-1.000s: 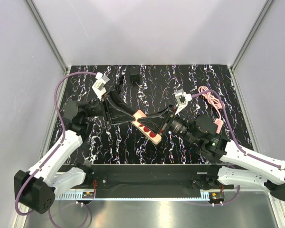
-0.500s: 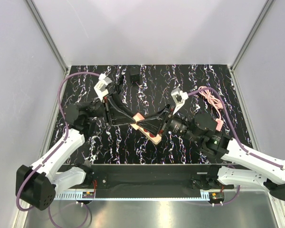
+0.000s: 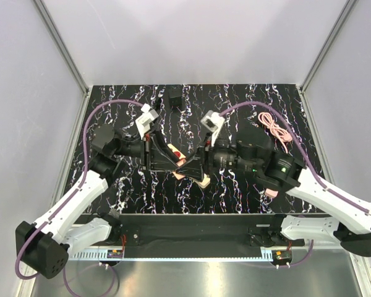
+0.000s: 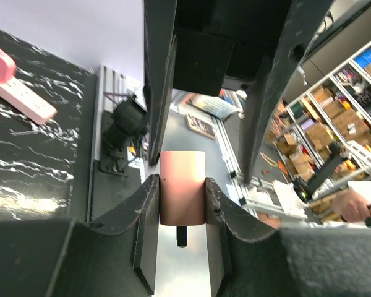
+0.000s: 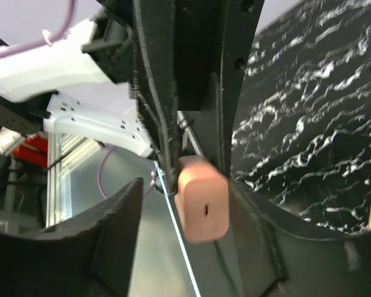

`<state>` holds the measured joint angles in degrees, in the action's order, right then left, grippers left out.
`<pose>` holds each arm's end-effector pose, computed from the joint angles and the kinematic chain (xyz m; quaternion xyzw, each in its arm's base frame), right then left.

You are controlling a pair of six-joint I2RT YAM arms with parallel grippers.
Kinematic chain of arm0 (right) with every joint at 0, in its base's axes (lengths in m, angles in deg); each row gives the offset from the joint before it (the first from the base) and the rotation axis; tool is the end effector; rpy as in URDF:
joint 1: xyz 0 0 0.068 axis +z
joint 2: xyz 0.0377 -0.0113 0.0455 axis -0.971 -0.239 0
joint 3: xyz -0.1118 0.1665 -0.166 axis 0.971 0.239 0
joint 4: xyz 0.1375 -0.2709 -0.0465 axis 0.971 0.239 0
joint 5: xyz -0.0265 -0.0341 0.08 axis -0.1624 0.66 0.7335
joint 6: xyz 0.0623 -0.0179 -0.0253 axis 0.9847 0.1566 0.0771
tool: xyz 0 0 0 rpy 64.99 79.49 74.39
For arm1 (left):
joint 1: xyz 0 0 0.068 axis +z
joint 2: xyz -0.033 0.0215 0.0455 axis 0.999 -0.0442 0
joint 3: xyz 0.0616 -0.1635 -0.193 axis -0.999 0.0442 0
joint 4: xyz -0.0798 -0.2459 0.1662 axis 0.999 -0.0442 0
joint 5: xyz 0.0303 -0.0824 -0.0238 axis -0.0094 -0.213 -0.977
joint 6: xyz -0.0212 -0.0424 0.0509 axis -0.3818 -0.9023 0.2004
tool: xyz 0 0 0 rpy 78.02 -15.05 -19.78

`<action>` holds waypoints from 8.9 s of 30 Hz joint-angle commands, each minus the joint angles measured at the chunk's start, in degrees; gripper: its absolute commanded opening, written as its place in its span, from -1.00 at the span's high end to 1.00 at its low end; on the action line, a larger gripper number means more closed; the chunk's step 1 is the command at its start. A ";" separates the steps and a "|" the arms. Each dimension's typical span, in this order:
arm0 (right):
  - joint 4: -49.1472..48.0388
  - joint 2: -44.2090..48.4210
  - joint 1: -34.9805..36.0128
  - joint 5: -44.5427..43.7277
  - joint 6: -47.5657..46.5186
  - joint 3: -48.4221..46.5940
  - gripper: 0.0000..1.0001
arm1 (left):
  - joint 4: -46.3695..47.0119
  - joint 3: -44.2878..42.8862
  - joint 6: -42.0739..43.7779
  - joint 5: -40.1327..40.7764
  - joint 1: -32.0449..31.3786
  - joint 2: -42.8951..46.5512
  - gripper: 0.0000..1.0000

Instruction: Insert the plug

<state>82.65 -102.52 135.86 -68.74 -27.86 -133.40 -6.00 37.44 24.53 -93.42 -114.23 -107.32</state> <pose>0.1409 0.2695 0.4253 -0.3084 0.6929 0.5036 0.4136 0.2160 -0.1696 0.3586 0.3528 0.5780 -0.6892 0.2577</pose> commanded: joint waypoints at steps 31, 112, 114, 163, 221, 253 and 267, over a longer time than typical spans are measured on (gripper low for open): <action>6.92 -1.96 -3.16 11.01 -4.63 -0.08 -0.23 | -10.94 -4.43 10.77 -1.70 -1.62 -0.23 0.99; 24.94 -43.01 -9.76 -16.76 -26.43 -6.15 1.00 | -52.16 2.51 28.18 65.89 19.03 15.86 -0.98; 23.89 -42.66 -9.85 -16.85 -25.29 -4.83 1.00 | -52.16 2.51 28.18 65.98 19.03 15.86 -0.98; 21.16 -44.42 -7.39 -23.17 -26.96 -0.33 0.15 | -52.60 1.37 28.44 65.98 19.56 15.25 -0.98; -28.58 -108.39 -33.23 -5.69 3.27 -86.03 -0.49 | -48.21 -0.83 25.45 62.46 19.56 0.65 -0.98; -9.44 -93.23 -33.40 3.98 -0.30 -67.72 0.30 | -48.30 -3.73 24.66 65.10 19.56 -0.04 -0.98; -19.79 -77.00 -34.11 2.22 -3.50 -48.29 0.00 | -41.71 -17.31 23.52 66.77 19.99 -18.73 -0.98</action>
<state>64.99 -176.03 102.15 -66.29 -31.38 -172.17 -54.20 26.99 48.35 -28.37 -94.93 -121.70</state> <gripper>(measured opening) 0.478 0.987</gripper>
